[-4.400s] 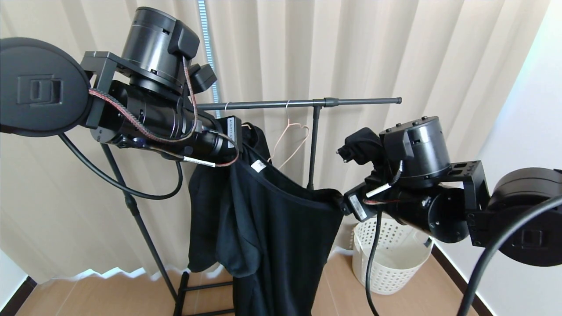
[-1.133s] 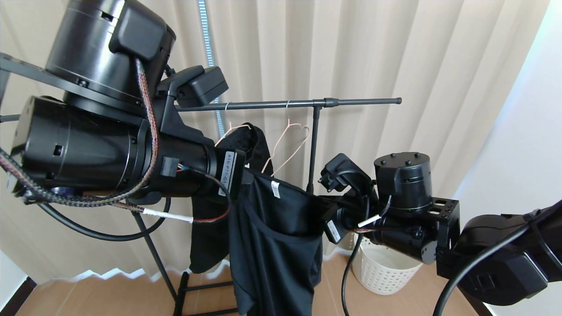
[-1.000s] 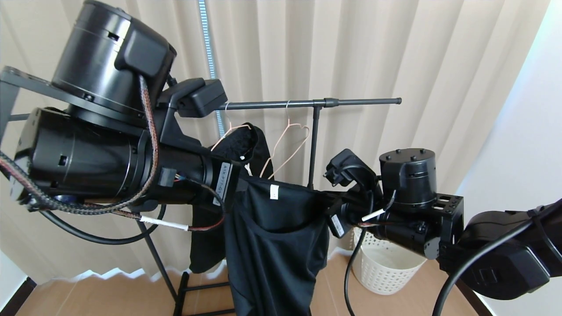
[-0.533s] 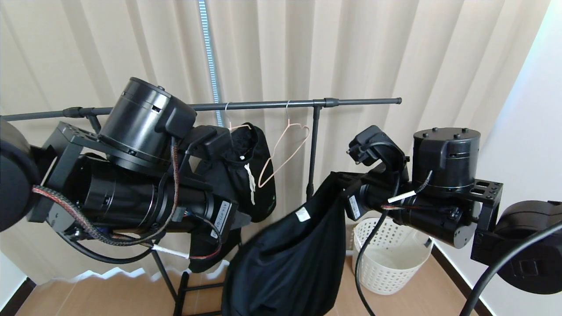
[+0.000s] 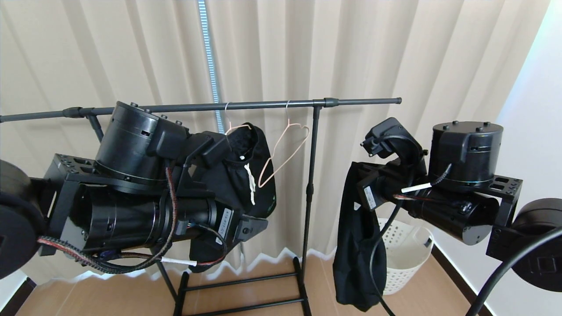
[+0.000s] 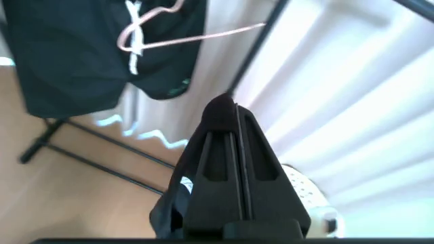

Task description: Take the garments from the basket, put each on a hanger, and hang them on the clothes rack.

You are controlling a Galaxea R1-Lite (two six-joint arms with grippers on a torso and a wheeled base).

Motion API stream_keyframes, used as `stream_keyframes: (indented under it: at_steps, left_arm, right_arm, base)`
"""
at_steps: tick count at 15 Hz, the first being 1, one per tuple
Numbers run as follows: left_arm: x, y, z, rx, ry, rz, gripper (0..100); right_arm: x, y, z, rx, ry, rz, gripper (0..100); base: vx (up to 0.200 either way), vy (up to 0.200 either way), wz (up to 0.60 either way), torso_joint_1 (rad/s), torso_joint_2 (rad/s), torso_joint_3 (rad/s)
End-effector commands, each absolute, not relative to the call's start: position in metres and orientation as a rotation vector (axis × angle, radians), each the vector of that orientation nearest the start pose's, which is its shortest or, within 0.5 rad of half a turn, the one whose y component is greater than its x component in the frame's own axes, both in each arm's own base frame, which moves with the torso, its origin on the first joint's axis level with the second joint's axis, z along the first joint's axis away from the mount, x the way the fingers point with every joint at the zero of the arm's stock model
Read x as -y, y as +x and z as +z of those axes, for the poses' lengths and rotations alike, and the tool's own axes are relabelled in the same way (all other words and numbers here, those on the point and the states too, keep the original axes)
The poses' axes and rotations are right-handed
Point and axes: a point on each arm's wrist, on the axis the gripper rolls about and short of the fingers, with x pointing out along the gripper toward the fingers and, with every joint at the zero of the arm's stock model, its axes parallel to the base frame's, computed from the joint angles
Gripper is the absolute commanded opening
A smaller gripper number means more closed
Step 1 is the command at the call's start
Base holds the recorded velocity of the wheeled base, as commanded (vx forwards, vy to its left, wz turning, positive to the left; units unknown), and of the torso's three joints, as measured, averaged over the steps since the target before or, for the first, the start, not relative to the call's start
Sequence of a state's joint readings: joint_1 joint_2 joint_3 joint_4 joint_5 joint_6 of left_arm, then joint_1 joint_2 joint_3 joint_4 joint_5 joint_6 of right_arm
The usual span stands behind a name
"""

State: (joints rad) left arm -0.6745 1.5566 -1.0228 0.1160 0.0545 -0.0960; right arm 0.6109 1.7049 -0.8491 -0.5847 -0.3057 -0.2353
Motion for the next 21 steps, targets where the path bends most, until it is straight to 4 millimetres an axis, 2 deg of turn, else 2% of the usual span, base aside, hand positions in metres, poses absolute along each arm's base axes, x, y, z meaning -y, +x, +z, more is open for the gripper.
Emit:
stream_keyframes:
  at_steps: [1, 5, 9, 13, 15, 18, 21]
  left_arm:
    - [0.166, 0.21, 0.205, -0.657, 0.165, -0.561, 100]
    - [0.173, 0.22, 0.2, -0.634, 0.183, -0.57, 100]
    - [0.179, 0.227, 0.191, -0.641, 0.186, -0.57, 100]
    - [0.183, 0.236, 0.199, -0.614, 0.173, -0.563, 100]
    - [0.186, 0.254, 0.195, -0.618, 0.179, -0.542, 100]
    - [0.203, 0.279, 0.187, -0.589, 0.201, -0.548, 100]
    - [0.216, 0.303, 0.177, -0.569, 0.297, -0.503, 100]
  right_arm:
    - [-0.166, 0.25, 0.193, -0.191, -0.348, 0.327, 0]
    - [-0.159, 0.241, 0.198, -0.175, -0.368, 0.324, 0]
    - [-0.157, 0.24, 0.2, -0.171, -0.364, 0.318, 0]
    - [-0.155, 0.244, 0.199, -0.174, -0.375, 0.308, 0]
    - [-0.154, 0.246, 0.197, -0.181, -0.388, 0.302, 0]
    - [-0.145, 0.245, 0.201, -0.173, -0.38, 0.278, 0]
    - [-0.138, 0.239, 0.212, -0.139, -0.365, 0.264, 0]
  base:
    - [0.0, 0.0, 0.0, 0.0, 0.0, 0.0]
    - [0.2, 0.0, 0.0, -0.005, 0.0, 0.001]
    - [0.2, 0.0, 0.0, 0.011, 0.01, 0.005]
    - [0.2, 0.0, 0.0, 0.001, 0.0, 0.002]
    - [0.2, 0.0, 0.0, 0.005, 0.0, 0.005]
    - [0.0, 0.0, 0.0, 0.0, 0.0, 0.0]
    - [0.0, 0.0, 0.0, 0.0, 0.0, 0.0]
